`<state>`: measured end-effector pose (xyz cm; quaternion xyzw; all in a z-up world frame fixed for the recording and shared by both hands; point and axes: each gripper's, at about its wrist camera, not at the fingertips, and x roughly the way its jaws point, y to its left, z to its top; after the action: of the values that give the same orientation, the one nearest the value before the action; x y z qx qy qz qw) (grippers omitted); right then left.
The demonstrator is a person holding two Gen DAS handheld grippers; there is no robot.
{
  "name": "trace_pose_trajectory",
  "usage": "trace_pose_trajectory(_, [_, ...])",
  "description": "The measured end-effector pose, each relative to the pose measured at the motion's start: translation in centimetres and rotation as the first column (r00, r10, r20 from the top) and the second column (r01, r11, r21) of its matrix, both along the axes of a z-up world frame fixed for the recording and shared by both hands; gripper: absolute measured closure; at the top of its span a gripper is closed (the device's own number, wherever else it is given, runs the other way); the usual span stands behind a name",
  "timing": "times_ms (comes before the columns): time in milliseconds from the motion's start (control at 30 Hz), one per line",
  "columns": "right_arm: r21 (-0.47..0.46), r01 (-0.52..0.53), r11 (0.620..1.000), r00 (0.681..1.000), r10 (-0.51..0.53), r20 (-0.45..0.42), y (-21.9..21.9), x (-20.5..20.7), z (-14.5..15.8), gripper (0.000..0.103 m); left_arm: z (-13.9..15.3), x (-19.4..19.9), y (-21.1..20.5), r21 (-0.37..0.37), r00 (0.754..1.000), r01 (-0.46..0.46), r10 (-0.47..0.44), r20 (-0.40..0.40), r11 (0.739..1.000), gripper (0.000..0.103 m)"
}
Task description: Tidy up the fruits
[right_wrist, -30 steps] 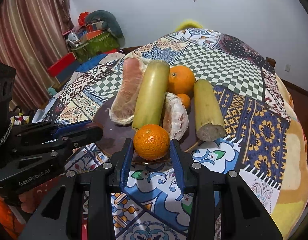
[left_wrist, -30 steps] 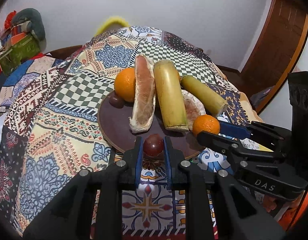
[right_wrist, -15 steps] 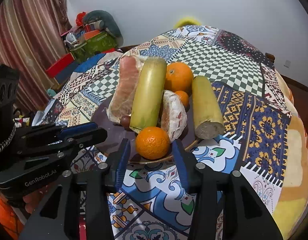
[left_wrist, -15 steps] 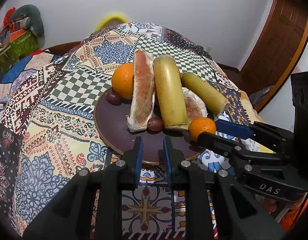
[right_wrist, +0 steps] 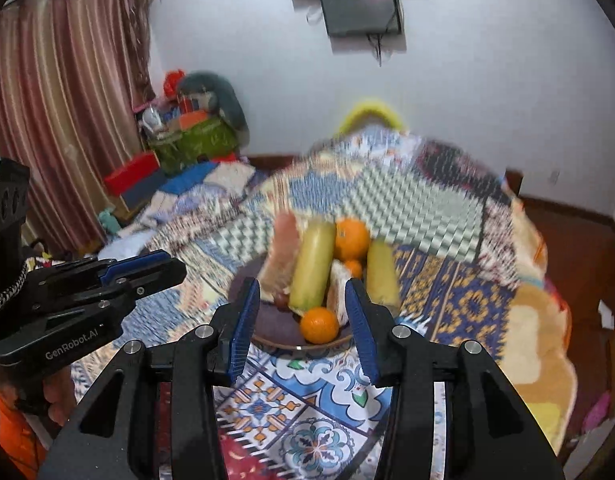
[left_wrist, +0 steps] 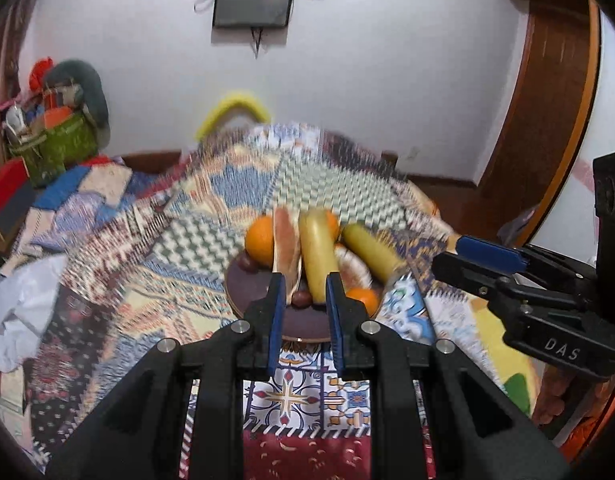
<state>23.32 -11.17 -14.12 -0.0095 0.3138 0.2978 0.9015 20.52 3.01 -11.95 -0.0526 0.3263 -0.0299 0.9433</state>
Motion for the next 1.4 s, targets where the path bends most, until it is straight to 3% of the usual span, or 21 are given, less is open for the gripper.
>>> trace_pose_trajectory(167, [0.052, 0.015, 0.999, 0.992, -0.021, 0.12, -1.6, -3.6, 4.3, 0.062, 4.4, -3.8, -0.4, 0.008, 0.993, -0.017, 0.016, 0.119, 1.0, 0.084])
trace_pose_trajectory(333, [0.111, 0.022, 0.994, 0.973, -0.047, 0.225, -2.8, -7.1, 7.9, 0.062, 8.3, -8.0, -1.2, 0.023, 0.97, -0.033, 0.026, 0.24, 0.999, 0.082])
trace_pose_trajectory(467, [0.146, 0.031, 0.989, 0.95, -0.075, 0.303, -3.6, -9.9, 10.0, 0.058, 10.6, -11.2, -1.9, 0.041, 0.947, -0.044, 0.029, 0.321, 0.998, 0.072])
trace_pose_trajectory(633, [0.18, 0.045, 0.983, 0.925, -0.109, 0.364, -4.1, -12.1, 11.3, 0.046, 12.4, -14.4, -2.8, 0.067, 0.915, -0.062, 0.03, 0.403, 0.996, 0.055])
trace_pose_trajectory(700, [0.192, 0.051, 0.98, 0.918, -0.121, 0.377, -4.2, -12.7, 11.4, 0.039, 12.8, -15.3, -2.9, 0.068, 0.906, -0.067, 0.032, 0.421, 0.995, 0.045])
trace_pose_trajectory(867, [0.194, 0.064, 0.979, 0.912, -0.136, 0.386, -3.8, -13.2, 11.2, 0.03, 13.2, -16.4, -2.9, 0.077, 0.894, -0.087, 0.044, 0.445, 0.993, 0.035])
trace_pose_trajectory(933, [0.192, 0.077, 0.978, 0.909, -0.148, 0.39, -3.7, -13.5, 11.0, 0.02, 13.3, -16.6, -2.8, 0.073, 0.893, -0.088, 0.046, 0.448, 0.993, 0.03])
trace_pose_trajectory(1000, [0.195, 0.092, 0.976, 0.903, -0.164, 0.397, -3.7, -13.6, 10.9, 0.017, 13.2, -16.8, -2.8, 0.066, 0.892, -0.09, 0.051, 0.45, 0.994, 0.02])
trace_pose_trajectory(1100, [0.19, 0.097, 0.977, 0.901, -0.167, 0.399, -3.7, -13.8, 11.0, 0.015, 13.2, -17.2, -2.7, 0.063, 0.888, -0.106, 0.066, 0.455, 0.992, 0.016])
trace_pose_trajectory(1200, [0.193, 0.109, 0.975, 0.899, -0.18, 0.4, -3.9, -14.1, 10.8, 0.001, 13.2, -17.5, -2.7, 0.055, 0.886, -0.113, 0.075, 0.458, 0.992, 0.012])
trace_pose_trajectory(1400, [0.188, 0.134, 0.973, 0.89, -0.202, 0.409, -4.1, -14.7, 10.5, 0.0, 13.0, -17.4, -2.3, 0.048, 0.884, -0.124, 0.088, 0.459, 0.991, 0.004])
